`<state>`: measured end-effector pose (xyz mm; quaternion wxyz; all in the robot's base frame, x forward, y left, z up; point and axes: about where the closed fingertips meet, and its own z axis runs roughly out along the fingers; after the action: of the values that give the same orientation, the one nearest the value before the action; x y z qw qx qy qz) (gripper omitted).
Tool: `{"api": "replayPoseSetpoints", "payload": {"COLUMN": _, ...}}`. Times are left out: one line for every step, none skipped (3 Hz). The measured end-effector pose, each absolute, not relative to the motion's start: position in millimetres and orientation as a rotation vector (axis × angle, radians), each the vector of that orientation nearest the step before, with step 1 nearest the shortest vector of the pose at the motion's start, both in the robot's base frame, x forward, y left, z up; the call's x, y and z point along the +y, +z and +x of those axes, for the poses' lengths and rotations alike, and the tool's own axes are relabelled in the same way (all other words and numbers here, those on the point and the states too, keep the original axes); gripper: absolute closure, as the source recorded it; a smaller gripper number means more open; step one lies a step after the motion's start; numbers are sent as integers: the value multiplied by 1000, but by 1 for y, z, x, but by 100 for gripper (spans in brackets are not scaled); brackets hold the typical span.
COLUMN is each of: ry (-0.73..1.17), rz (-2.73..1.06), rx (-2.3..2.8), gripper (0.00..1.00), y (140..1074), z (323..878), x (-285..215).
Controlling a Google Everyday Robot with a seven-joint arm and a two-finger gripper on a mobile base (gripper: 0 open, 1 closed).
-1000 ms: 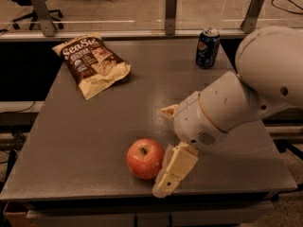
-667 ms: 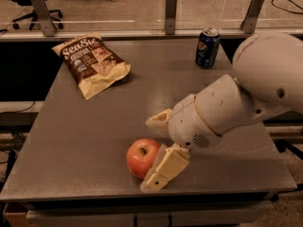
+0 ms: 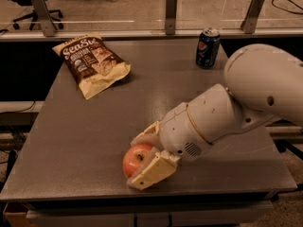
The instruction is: Move apple near brown chip bag
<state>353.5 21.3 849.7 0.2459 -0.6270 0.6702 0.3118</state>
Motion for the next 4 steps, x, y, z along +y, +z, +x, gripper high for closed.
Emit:
{"api": "replayPoseSetpoints", "payload": {"ry": 829, "rz": -1679, "rx": 1837, "gripper": 87, "y": 855, "z": 360, "x": 12}}
{"api": "replayPoseSetpoints", "payload": {"ry": 725, "rz": -1637, "rx": 1832, "gripper": 100, "y": 880, "z": 382, "x": -16}}
{"api": "replayPoseSetpoints", "payload": {"ry": 566, "rz": -1571, "rx": 1787, "gripper": 100, "y": 930, "z": 419, "x": -55}}
{"api": "replayPoseSetpoints", "payload": {"ry": 566, "rz": -1571, "rx": 1787, "gripper": 100, "y": 930, "z": 419, "x": -55}}
